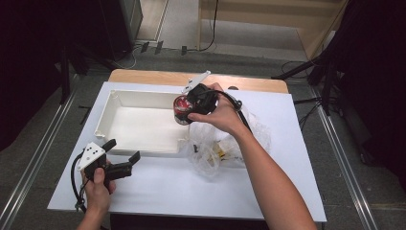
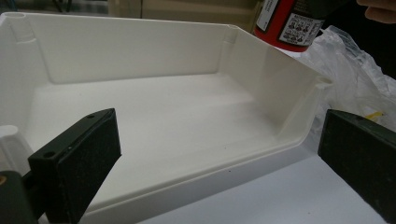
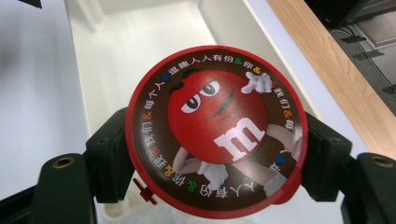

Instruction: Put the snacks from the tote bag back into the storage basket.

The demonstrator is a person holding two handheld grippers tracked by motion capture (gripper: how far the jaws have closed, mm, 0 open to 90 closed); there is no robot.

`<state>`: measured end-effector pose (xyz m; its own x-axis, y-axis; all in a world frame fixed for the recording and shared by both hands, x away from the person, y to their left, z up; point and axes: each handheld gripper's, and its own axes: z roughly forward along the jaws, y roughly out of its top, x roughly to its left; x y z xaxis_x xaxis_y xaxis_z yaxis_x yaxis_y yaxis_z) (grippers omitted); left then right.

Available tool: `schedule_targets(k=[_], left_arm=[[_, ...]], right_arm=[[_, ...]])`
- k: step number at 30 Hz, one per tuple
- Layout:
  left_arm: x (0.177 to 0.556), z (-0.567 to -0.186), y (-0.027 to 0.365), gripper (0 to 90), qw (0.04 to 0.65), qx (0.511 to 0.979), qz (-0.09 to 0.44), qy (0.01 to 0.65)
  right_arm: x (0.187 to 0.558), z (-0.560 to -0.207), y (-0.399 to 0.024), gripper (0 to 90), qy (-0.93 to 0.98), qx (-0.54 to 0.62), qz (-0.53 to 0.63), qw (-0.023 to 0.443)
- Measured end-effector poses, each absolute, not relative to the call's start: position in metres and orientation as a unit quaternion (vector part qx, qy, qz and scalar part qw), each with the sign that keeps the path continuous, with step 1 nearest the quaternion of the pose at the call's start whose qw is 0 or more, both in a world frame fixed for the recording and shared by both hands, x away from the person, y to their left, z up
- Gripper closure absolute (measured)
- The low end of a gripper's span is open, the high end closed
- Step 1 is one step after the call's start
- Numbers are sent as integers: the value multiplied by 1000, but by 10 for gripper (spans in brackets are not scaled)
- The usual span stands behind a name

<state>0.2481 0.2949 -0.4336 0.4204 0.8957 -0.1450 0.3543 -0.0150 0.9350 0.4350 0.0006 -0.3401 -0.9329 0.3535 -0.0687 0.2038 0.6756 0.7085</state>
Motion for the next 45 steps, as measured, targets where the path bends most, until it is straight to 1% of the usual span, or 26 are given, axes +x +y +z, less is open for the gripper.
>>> schedule_targets(k=[9,35,45], left_arm=[[248,-434,296,0,520,663,258,473],[249,-434,302,0,522,658,261,476],[249,-434,303,0,521,658,262,477]], right_arm=[[437,-344,13,260,913,144,368,101],[438,-359,22,260,917,143,360,93],[438,-367,25,260,921,134,352,97]])
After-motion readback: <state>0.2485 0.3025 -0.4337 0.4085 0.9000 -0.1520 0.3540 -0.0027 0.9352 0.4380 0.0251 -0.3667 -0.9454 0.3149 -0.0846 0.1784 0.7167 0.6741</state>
